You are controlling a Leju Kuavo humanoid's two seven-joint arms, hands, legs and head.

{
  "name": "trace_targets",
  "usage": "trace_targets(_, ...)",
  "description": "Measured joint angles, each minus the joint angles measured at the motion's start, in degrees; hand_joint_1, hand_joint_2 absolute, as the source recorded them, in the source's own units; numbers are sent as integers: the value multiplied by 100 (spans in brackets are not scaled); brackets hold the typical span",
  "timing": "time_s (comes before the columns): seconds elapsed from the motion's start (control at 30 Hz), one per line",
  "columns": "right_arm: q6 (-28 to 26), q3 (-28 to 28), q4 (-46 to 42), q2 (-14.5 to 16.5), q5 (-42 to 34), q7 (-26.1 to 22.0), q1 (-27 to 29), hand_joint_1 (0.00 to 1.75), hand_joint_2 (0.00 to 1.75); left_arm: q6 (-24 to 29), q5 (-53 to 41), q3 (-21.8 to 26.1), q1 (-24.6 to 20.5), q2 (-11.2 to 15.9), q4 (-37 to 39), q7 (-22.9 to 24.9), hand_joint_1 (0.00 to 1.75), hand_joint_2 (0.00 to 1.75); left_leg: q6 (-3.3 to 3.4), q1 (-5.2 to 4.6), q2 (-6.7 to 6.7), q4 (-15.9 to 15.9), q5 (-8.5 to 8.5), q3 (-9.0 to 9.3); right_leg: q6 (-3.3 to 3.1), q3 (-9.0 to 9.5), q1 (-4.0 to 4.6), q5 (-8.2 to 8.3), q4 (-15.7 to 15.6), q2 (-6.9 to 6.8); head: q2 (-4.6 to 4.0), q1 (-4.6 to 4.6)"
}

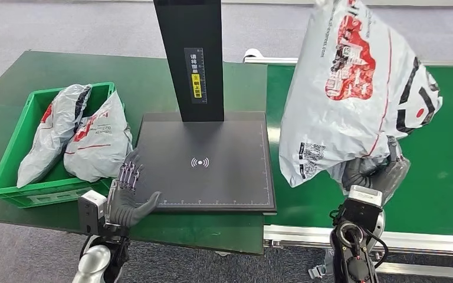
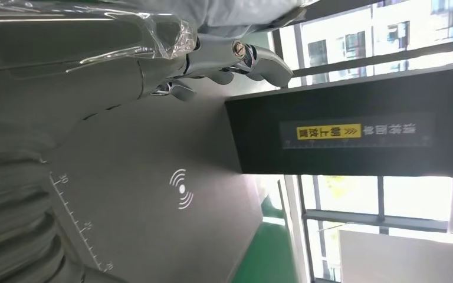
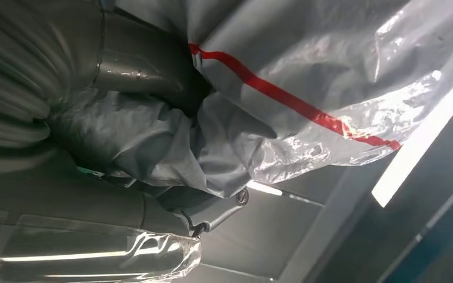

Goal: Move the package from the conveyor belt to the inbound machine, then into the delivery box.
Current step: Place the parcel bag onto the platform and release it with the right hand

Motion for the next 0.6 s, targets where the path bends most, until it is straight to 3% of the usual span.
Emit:
trace_targets(0.17, 13, -40, -471, 238, -72, -18, -39, 175, 175, 101, 10, 0, -23, -8, -65, 42, 0, 175, 0, 2, 1, -1, 0, 2, 0, 1, 2, 0, 0, 1, 0, -1)
trace_targets(0.37, 517, 365, -216, 145, 577, 662, -332, 175, 175, 365, -37, 1, -86, -6, -122, -38, 0, 175, 0, 2, 0, -1, 1, 2, -1, 3, 3, 0, 1, 0, 0, -1)
trace_targets(0.43, 1135, 541, 31, 67, 710, 1169, -458, 175, 175, 463, -86, 2, -93, -2, -149, -93, 0, 175, 0, 2, 3, -2, 1, 2, -1, 6, 3, 0, 1, 1, -1, 0)
trace_targets(0.53, 2576, 894, 763, -77, 881, 2174, -746, 175, 175, 584, -106, 2, -102, 15, -169, -184, 0, 175, 0, 2, 8, -2, 2, 4, -1, 7, 3, 1, 1, 2, 0, 1)
trace_targets(0.6, 3102, 1164, 1367, -141, 1160, 2530, -958, 175, 175, 626, -65, 2, -106, 33, -169, -227, 0, 175, 2, 2, -7, -1, 5, -2, -1, 6, 3, 1, 1, -9, 0, 1)
